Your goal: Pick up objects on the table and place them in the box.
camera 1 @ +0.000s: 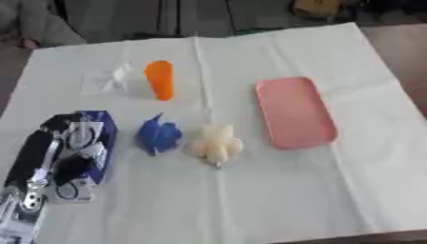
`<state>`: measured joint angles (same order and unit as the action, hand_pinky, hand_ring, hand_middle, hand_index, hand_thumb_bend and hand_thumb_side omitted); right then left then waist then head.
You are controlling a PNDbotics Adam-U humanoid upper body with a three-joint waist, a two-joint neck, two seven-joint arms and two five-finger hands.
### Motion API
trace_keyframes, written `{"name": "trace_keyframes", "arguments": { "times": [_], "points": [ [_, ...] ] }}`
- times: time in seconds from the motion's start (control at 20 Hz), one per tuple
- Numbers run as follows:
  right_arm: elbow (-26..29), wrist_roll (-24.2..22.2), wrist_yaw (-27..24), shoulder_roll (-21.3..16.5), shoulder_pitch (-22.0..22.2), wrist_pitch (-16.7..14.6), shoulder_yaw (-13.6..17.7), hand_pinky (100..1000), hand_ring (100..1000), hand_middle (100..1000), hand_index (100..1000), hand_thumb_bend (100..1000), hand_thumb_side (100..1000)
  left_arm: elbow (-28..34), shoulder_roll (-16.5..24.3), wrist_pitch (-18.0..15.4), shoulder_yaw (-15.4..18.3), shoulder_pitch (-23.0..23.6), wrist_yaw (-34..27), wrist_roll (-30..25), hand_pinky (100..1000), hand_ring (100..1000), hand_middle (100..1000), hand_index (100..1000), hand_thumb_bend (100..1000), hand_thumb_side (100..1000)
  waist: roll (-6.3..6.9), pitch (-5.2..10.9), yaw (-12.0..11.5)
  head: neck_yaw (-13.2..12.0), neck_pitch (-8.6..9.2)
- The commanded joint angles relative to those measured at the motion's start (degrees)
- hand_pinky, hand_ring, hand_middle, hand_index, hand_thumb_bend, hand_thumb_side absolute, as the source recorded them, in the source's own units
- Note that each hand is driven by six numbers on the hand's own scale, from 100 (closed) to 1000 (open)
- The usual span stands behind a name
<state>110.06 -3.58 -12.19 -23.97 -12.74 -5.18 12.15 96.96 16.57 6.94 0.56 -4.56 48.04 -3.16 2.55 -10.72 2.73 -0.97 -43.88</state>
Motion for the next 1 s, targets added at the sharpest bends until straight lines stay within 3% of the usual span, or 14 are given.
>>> {"name": "trace_keyframes", "arguments": {
  "times": [0.05,0.25,0.3,0.45,0.5,0.65,0.7,0.75,0.8,0.85,0.9,1.0],
  "points": [
    [1.04,-0.10,-0.39,-0.93,-0.51,-0.11,0.21,553,564,793,728,100,752,1.09,0.58,-0.03,0.00,-0.60,1.27,-1.12,684,822,814,902,524,674,-0.08,0.57,0.06,-0.11,-0.23],
    [1.03,-0.14,-0.38,-0.89,-0.51,-0.07,0.18,553,564,794,728,100,752,1.06,0.40,-0.17,-0.10,-0.77,2.20,-1.87,681,822,814,905,582,649,-0.04,0.53,0.07,-0.13,-0.23],
    [1.05,-0.14,-0.38,-0.90,-0.53,-0.07,0.19,553,564,794,728,100,752,0.94,0.36,-0.20,-0.16,-0.80,2.47,-2.06,663,822,817,913,612,580,-0.06,0.51,0.08,-0.11,-0.23],
    [1.07,-0.10,-0.39,-0.93,-0.51,-0.10,0.22,553,564,793,728,100,752,0.45,0.18,-0.28,-0.25,-0.92,3.56,-2.68,656,821,817,918,588,515,-0.09,0.48,0.10,-0.06,-0.23],
    [1.07,-0.10,-0.39,-0.93,-0.51,-0.10,0.22,553,564,794,728,100,752,0.37,0.15,-0.26,-0.24,-0.94,3.81,-2.77,636,819,818,921,531,402,-0.09,0.47,0.10,-0.06,-0.23],
    [1.08,-0.10,-0.39,-0.93,-0.52,-0.10,0.22,553,564,794,728,100,752,0.17,0.13,0.07,-0.19,-0.93,4.43,-2.83,623,815,817,922,495,339,-0.09,0.46,0.10,-0.01,-0.23],
    [1.07,-0.10,-0.39,-0.93,-0.53,-0.10,0.22,553,564,793,728,100,752,0.16,0.13,0.19,-0.16,-0.93,4.51,-2.80,578,803,812,920,369,146,-0.09,0.45,0.09,0.01,-0.23],
    [1.07,-0.09,-0.39,-0.92,-0.53,-0.09,0.22,553,564,793,728,100,752,0.17,0.13,0.45,-0.08,-0.93,4.56,-2.65,578,803,812,920,369,146,-0.09,0.45,0.07,0.03,-0.23],
    [1.06,-0.09,-0.38,-0.91,-0.53,-0.07,0.22,553,564,794,728,100,752,0.24,0.12,0.67,-0.03,-0.95,4.54,-2.44,529,789,803,914,229,148,-0.10,0.44,0.06,0.04,-0.23],
    [1.05,-0.10,-0.37,-0.89,-0.52,-0.06,0.21,553,564,794,728,100,752,0.44,0.08,0.90,0.08,-0.97,4.30,-1.91,523,788,802,913,211,148,-0.11,0.43,0.04,0.05,-0.23],
    [1.05,-0.11,-0.36,-0.88,-0.51,-0.06,0.21,553,564,793,728,100,752,0.59,0.07,1.07,0.12,-0.98,3.99,-1.37,493,779,793,903,108,152,-0.12,0.43,0.03,0.06,-0.23],
    [1.05,-0.07,-0.35,-0.87,-0.52,-0.05,0.24,553,564,793,728,100,751,1.29,0.01,1.32,0.41,-1.03,2.48,0.61,463,769,784,892,100,165,-0.14,0.44,0.01,0.11,-0.23]
  ]
}}
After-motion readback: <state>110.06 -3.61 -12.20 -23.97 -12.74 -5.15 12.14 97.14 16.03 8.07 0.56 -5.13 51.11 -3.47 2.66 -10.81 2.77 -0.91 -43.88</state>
